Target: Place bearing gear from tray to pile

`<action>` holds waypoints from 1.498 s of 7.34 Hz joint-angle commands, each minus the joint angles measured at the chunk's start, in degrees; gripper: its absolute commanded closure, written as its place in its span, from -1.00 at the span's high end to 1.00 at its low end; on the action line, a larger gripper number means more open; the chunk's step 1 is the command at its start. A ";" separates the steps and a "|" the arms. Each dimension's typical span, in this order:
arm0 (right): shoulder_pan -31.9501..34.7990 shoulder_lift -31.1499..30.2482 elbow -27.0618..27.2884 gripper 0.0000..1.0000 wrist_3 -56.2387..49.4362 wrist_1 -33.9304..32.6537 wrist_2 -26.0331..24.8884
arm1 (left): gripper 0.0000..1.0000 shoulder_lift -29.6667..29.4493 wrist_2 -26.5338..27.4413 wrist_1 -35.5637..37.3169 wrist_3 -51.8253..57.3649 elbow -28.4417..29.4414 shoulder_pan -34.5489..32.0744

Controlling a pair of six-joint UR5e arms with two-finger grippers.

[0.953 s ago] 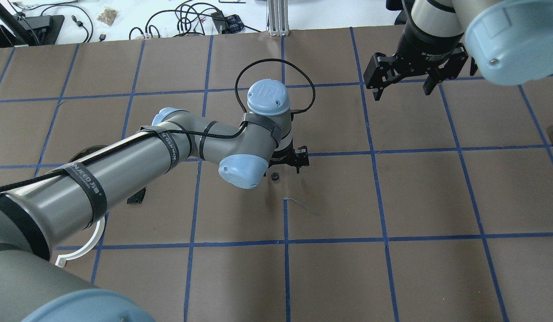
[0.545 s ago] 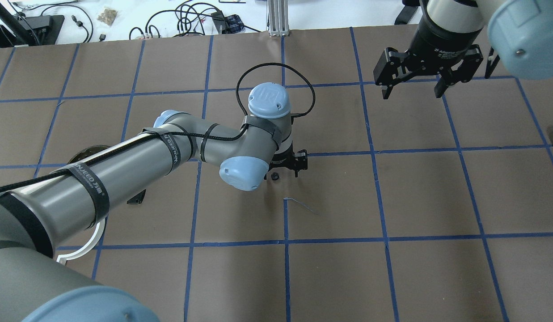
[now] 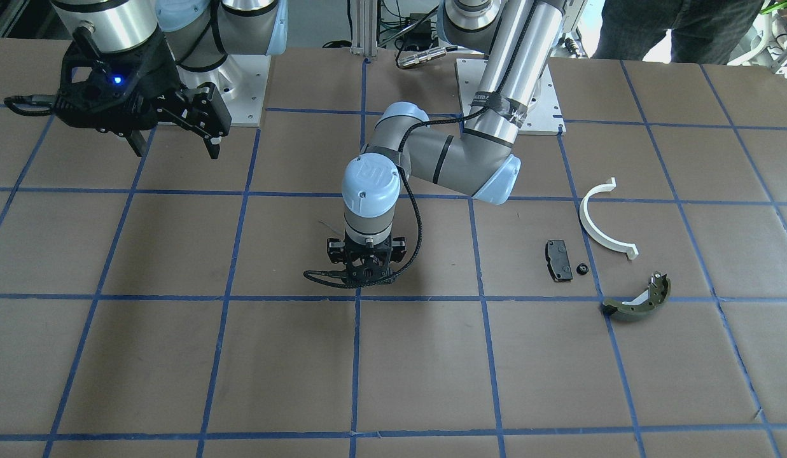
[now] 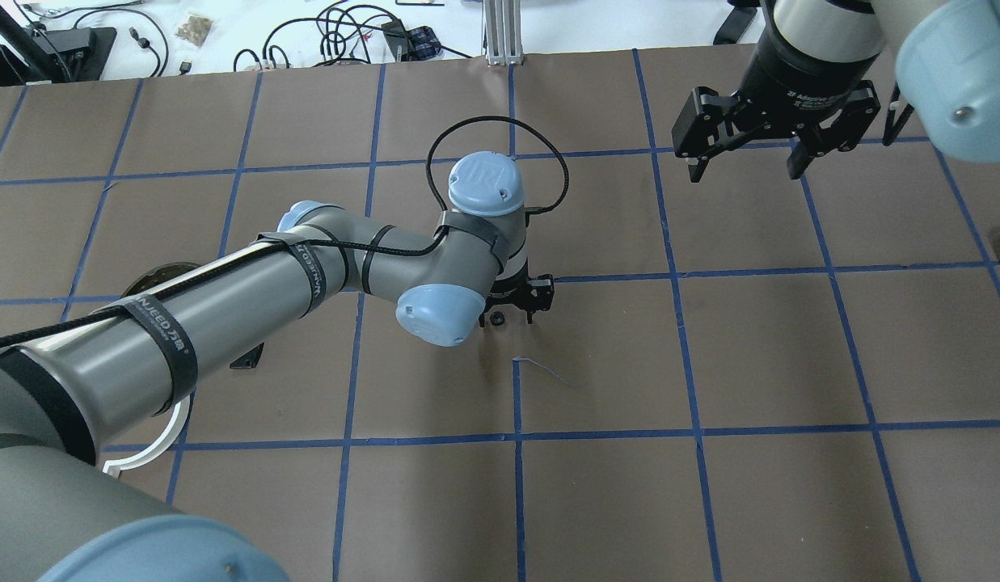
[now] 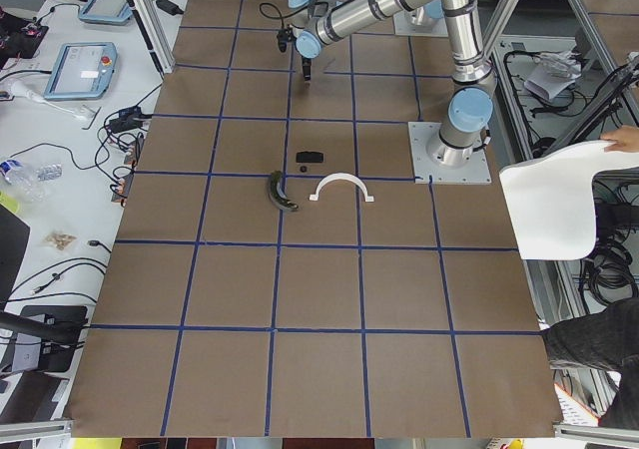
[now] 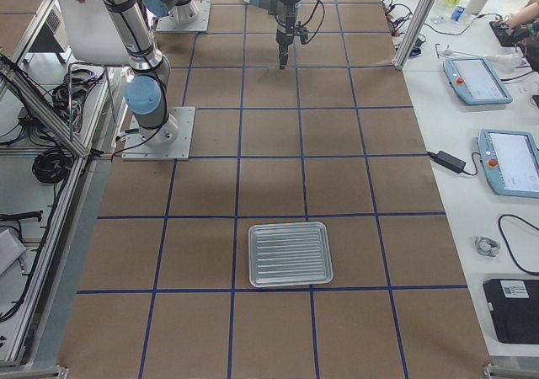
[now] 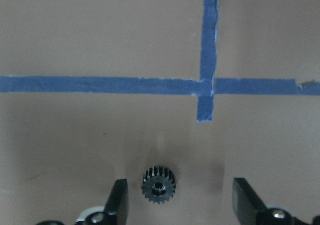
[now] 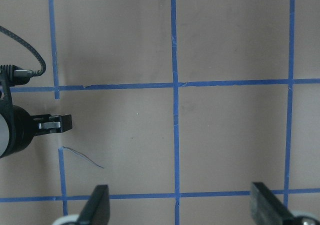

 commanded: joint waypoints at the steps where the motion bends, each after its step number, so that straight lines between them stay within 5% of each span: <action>1: -0.04 -0.98 1.10 1.00 0.13 0.10 -0.18 | -0.88 0.00 -0.04 0.02 -0.09 0.01 0.09; 5: -0.40 -1.69 1.46 1.00 0.23 1.59 0.07 | -1.00 1.13 -0.22 -0.85 0.87 1.06 3.76; 8: -0.84 -1.69 1.46 1.00 0.48 1.33 0.43 | -1.00 6.57 1.35 -10.67 21.38 -0.16 15.17; 11: -1.28 -1.42 1.29 1.00 0.14 0.36 0.61 | -1.00 12.37 8.61 -11.41 46.67 -8.93 29.22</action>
